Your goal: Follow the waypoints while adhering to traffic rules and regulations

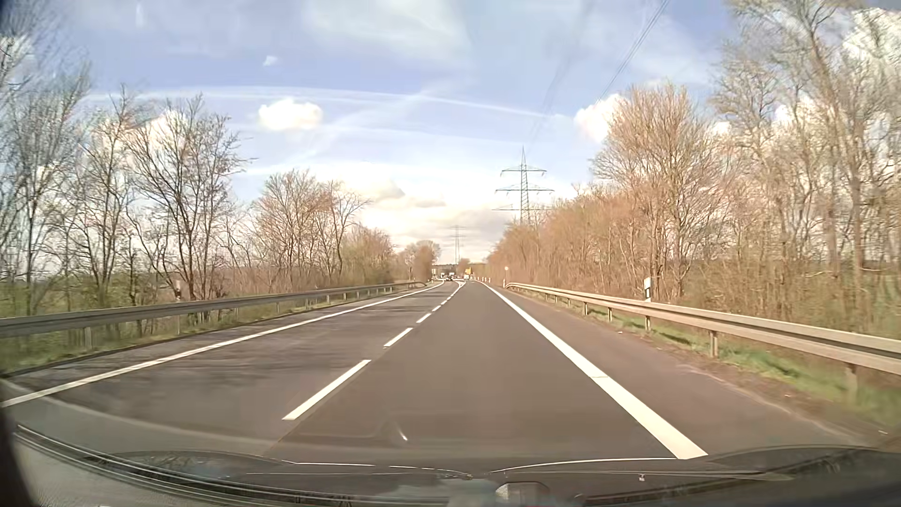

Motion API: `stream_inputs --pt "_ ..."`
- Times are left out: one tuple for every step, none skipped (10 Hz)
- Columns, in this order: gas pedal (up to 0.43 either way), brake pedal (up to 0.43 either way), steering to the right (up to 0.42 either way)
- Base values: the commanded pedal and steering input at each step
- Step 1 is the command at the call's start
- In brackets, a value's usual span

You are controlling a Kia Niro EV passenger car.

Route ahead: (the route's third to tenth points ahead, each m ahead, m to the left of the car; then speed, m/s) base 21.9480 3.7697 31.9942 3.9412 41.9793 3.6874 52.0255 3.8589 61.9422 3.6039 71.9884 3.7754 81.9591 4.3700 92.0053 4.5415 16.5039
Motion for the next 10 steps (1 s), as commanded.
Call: stream_inputs --pt "0.110 0.000 -0.003" --pt "0.110 0.000 -0.004" --pt "0.110 0.000 -0.003" --pt "0.110 0.000 -0.003" --pt "0.110 0.000 -0.004" --pt "0.110 0.000 -0.004" --pt "0.110 0.000 -0.004" --pt "0.110 0.000 -0.004" --pt "0.110 0.000 -0.004" --pt "0.110 0.000 -0.004"
